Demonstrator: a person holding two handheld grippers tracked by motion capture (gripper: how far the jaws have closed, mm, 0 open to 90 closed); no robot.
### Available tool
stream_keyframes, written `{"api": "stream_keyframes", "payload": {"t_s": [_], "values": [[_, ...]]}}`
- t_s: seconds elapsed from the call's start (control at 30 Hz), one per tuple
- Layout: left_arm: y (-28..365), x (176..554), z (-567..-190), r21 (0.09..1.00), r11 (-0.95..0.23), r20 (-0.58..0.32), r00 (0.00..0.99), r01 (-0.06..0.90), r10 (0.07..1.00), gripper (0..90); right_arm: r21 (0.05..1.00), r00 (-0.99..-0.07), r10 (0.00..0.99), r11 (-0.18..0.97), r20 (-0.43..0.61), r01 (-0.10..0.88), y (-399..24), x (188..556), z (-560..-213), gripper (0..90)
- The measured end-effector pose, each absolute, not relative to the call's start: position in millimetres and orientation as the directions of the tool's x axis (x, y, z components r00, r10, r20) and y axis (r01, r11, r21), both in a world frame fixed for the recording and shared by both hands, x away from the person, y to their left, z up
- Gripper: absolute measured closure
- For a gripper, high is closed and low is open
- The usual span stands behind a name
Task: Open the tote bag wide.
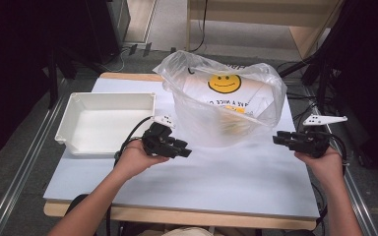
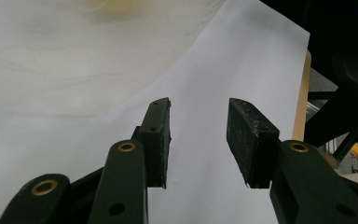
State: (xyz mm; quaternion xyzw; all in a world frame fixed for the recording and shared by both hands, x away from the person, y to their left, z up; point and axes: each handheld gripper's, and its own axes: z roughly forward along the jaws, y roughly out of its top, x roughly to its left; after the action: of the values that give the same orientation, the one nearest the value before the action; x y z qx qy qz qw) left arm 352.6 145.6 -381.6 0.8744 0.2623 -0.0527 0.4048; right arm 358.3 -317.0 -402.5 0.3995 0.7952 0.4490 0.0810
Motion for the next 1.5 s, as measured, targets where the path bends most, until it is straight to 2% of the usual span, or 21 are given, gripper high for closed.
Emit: {"api": "stream_keyframes", "payload": {"t_s": [0.33, 0.43, 0.63, 0.9, 1.3, 1.5], "values": [[145.9, 355.4, -362.9, 0.685, -0.544, -0.293, 0.867, 0.485, 0.404, 65.5, 0.779, -0.66, 0.717, 0.277, 0.222, 0.563, -332.1, 372.2, -382.7, 76.8], [145.4, 357.5, -353.7, 0.685, -0.546, -0.298, 0.87, 0.482, 0.393, 71.0, 0.78, -0.65, 0.722, 0.259, 0.236, 0.57, -338.3, 380.7, -374.7, 83.7], [143.8, 361.1, -338.3, 0.688, -0.554, -0.287, 0.877, 0.468, 0.385, 77.8, 0.787, -0.641, 0.729, 0.238, 0.242, 0.568, -344.4, 393.7, -356.8, 89.9], [141.8, 364.5, -319.1, 0.695, -0.565, -0.259, 0.888, 0.445, 0.38, 85.2, 0.801, -0.645, 0.727, 0.232, 0.234, 0.552, -343.4, 410.1, -330.1, 89.9], [138.4, 377.7, -276.2, 0.714, -0.567, -0.238, 0.904, 0.41, 0.354, 84.9, 0.808, -0.657, 0.71, 0.218, 0.253, 0.547, -336.3, 435.1, -293.9, 89.6], [134.0, 383.2, -255.5, 0.718, -0.574, -0.222, 0.912, 0.393, 0.346, 84.7, 0.828, -0.693, 0.686, 0.241, 0.224, 0.507, -329.2, 448.6, -267.7, 89.3]]}}
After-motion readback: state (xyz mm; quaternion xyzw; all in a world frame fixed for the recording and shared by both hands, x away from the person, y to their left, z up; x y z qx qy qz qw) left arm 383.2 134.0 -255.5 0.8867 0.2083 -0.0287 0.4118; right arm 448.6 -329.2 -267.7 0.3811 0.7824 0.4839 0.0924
